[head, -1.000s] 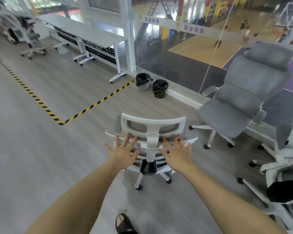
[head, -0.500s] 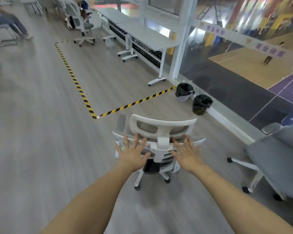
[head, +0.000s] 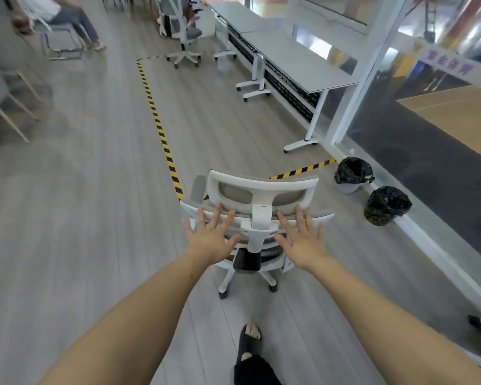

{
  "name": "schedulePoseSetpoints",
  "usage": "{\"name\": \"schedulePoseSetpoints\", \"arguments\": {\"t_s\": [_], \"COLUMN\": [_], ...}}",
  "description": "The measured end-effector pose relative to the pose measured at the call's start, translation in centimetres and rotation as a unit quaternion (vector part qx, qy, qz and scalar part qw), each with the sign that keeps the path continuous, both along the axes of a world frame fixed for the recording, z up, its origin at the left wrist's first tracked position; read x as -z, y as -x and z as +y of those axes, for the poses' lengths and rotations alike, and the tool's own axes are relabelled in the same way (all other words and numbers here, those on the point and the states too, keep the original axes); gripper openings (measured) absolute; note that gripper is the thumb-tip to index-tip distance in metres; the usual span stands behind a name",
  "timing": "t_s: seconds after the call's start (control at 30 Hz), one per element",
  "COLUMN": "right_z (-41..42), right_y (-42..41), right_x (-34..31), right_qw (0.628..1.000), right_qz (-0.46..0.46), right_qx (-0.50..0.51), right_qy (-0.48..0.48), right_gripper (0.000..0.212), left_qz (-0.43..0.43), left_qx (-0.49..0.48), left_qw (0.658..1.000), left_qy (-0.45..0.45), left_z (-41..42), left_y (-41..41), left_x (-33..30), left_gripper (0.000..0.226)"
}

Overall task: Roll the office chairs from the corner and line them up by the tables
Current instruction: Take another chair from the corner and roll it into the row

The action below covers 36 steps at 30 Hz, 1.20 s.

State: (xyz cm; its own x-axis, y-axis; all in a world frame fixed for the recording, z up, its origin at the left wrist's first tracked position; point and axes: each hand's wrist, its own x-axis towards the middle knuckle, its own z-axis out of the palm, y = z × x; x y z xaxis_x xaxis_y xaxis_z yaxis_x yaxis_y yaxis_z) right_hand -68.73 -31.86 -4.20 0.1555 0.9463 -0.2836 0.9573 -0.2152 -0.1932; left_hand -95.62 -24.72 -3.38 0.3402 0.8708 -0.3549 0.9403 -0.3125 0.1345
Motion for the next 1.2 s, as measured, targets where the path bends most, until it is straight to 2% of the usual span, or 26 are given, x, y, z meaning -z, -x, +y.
{"name": "schedulePoseSetpoints", "arguments": {"t_s": [0.33, 0.67, 1.0, 1.2], "right_z": [27.7, 56.4, 87.2, 105.2], "right_y": [-1.4, 1.5, 6.1, 8.1], "right_x": [-1.2, 0.0, -1.6, -1.0], "right_qw": [0.996, 0.993, 0.988, 0.988], "right_qz": [0.003, -0.007, 0.002, 0.006], "right_qx": [-0.079, -0.114, -0.133, -0.138], "right_qy": [0.036, 0.006, 0.081, 0.071], "right_gripper": [0.063, 0.063, 0.065, 0.063], "left_qz": [0.021, -0.008, -0.002, 0.018], "left_qx": [-0.08, -0.124, -0.117, -0.115], "left_qw": [0.996, 0.992, 0.991, 0.991], "left_qy": [0.036, 0.001, 0.064, 0.066], "left_z": [23.6, 49.6, 80.2, 97.9], "left_y": [-1.0, 2.1, 7.2, 9.3], "left_x": [-1.9, 0.2, -0.9, -1.3], "left_gripper": [0.073, 0.072, 0.076, 0.079]}}
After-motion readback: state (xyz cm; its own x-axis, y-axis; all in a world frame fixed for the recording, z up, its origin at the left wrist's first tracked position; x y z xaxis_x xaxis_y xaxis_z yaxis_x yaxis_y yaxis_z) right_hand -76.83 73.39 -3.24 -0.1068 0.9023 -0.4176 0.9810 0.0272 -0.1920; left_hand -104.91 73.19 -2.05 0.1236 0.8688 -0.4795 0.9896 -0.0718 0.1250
